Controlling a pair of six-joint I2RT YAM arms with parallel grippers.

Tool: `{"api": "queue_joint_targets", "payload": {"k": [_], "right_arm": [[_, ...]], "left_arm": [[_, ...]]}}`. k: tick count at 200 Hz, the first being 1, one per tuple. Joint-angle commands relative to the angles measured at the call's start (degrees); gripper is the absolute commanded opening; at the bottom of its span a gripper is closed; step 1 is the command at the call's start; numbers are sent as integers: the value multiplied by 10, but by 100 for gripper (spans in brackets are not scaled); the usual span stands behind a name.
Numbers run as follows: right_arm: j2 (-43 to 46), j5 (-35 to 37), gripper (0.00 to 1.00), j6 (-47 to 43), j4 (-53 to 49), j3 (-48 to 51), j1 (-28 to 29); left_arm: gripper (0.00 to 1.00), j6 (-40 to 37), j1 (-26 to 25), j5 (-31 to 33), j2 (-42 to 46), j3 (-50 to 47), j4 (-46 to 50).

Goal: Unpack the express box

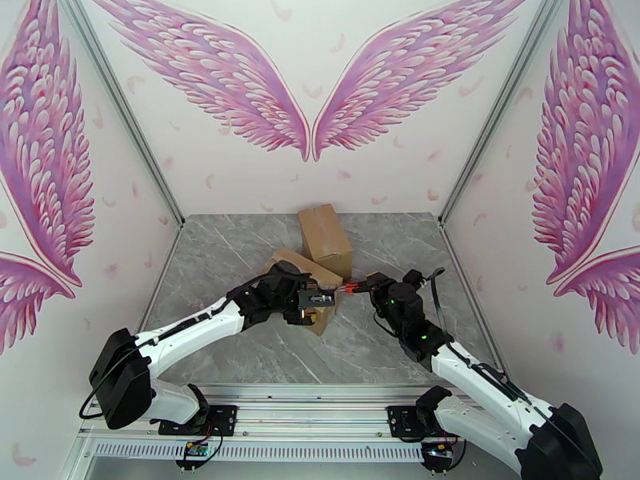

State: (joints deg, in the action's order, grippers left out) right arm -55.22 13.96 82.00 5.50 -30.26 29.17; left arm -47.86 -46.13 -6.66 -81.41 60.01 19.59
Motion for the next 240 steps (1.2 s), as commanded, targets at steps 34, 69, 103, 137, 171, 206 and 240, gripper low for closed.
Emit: {"api": "queue_joint_targets", "payload": {"k": [34,69,103,137,171,206,240], "right_arm": [[-10,-82,0,36,-23,0,4],[-12,-90,0,47,-14,4,0],[-5,-85,0,36,-18,-2,0],[-9,-102,0,0,-27,-25,0],[-11,-121,0,-8,-24,-28,-1],[-2,-131,0,3,-19,-22,1],[5,-129,0,-18,-44,-29,2]], "left_arm": [[88,-25,4,-25,24,2,-51],[88,-46,3,-21,9,6,-48],[88,-48,4,-20,-3,12,-51],[88,-15,6,1,-18,23,-76],[88,24,9,28,-32,38,-93],[87,47,10,42,-38,44,-86],[87,61,12,47,-36,40,-89]]}}
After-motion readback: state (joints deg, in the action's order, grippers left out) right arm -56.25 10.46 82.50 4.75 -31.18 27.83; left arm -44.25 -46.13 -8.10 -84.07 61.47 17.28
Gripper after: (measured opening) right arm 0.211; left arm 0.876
